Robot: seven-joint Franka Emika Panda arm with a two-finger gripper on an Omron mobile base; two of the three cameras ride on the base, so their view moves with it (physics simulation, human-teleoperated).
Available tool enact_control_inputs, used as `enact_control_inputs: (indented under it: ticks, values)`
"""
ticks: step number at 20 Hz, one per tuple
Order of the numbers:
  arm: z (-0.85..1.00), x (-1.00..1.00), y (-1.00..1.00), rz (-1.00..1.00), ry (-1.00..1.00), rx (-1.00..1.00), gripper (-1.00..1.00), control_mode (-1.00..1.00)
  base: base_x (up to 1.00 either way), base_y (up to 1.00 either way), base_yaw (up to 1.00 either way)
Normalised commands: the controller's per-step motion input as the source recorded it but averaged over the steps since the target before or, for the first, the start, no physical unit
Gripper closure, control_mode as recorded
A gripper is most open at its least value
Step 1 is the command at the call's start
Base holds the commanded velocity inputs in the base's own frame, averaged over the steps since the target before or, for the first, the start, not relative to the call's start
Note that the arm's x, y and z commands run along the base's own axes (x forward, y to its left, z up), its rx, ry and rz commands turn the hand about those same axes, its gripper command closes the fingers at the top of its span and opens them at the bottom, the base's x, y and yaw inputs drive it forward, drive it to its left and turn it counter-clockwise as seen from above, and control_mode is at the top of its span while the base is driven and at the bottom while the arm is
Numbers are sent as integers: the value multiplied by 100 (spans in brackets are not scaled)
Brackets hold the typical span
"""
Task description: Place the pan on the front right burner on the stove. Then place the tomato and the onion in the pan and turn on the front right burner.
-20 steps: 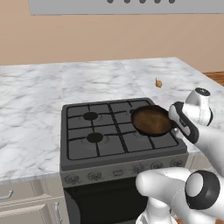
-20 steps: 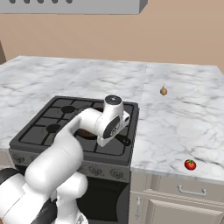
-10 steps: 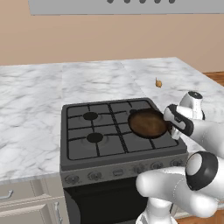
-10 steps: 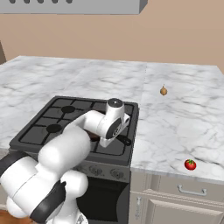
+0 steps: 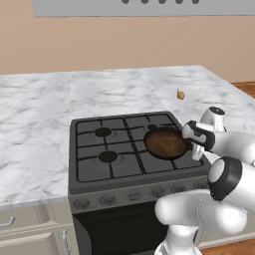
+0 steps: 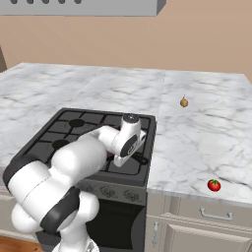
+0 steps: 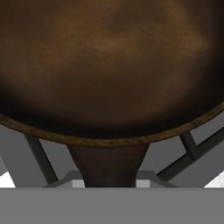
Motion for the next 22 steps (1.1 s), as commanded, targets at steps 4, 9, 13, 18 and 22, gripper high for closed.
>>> enact_control_inputs:
  ticks: [4,9,13,18,22]
  values:
    - [-22,14,7,0,2,0,100,-100,0,0,0]
    - [-18,16,3,0,1,0,100,-100,0,0,0]
    - [-13,17,0,0,0,0,100,-100,0,0,0]
    - [-11,17,0,0,0,0,100,-100,0,0,0]
    - [-12,19,0,0,0,0,100,-100,0,0,0]
